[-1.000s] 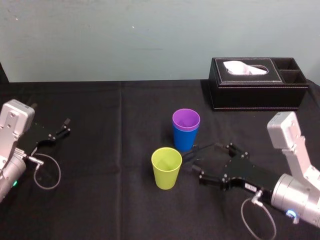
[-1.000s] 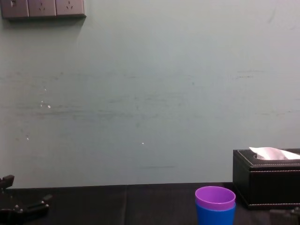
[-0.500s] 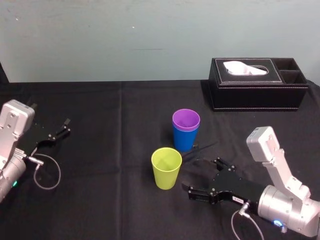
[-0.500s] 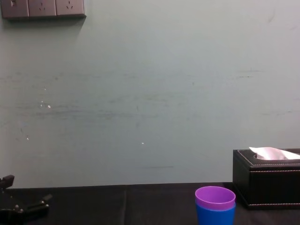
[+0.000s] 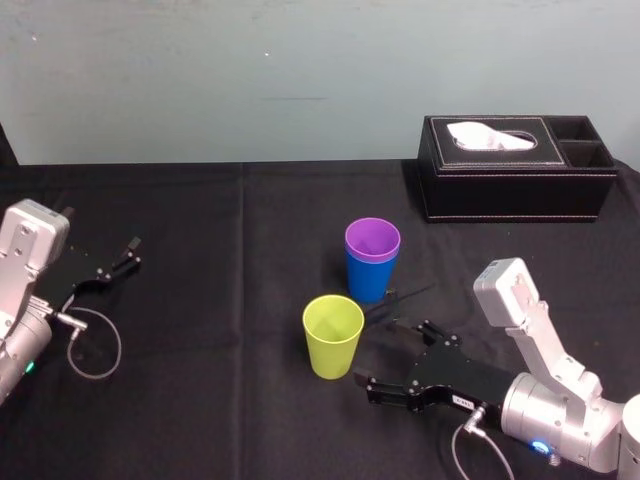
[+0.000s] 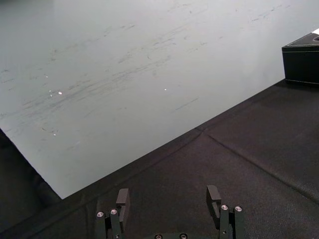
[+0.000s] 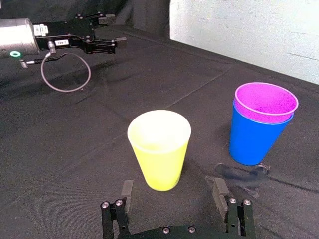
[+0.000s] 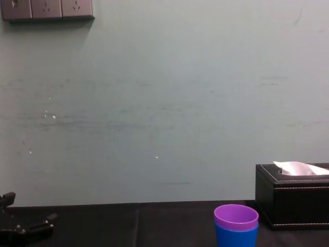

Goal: Stack the three plastic cups sequentially using one hand.

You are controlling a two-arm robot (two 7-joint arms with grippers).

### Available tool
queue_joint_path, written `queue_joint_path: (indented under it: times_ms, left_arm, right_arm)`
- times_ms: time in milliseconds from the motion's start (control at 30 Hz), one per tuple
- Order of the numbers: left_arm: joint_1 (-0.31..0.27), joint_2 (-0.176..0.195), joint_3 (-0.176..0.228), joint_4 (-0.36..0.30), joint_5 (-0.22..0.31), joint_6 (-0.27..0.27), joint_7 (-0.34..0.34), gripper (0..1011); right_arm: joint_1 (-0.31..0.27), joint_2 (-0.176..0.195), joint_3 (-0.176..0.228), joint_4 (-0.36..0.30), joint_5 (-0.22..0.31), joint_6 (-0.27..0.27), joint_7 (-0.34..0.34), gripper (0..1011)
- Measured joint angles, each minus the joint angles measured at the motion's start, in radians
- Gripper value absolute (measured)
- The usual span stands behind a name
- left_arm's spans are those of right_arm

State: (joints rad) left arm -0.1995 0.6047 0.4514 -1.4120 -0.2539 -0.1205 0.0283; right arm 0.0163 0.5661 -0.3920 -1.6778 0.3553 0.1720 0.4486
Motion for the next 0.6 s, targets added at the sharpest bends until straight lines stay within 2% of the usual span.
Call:
queue_joint_path:
  times_ms: [600]
  left_arm:
    - [0.000, 0.000, 0.000, 0.000, 0.000, 0.000, 0.000, 1010]
  right_arm:
    - [0.030, -0.022, -0.029, 0.012, -0.018, 0.008, 0.000, 1000]
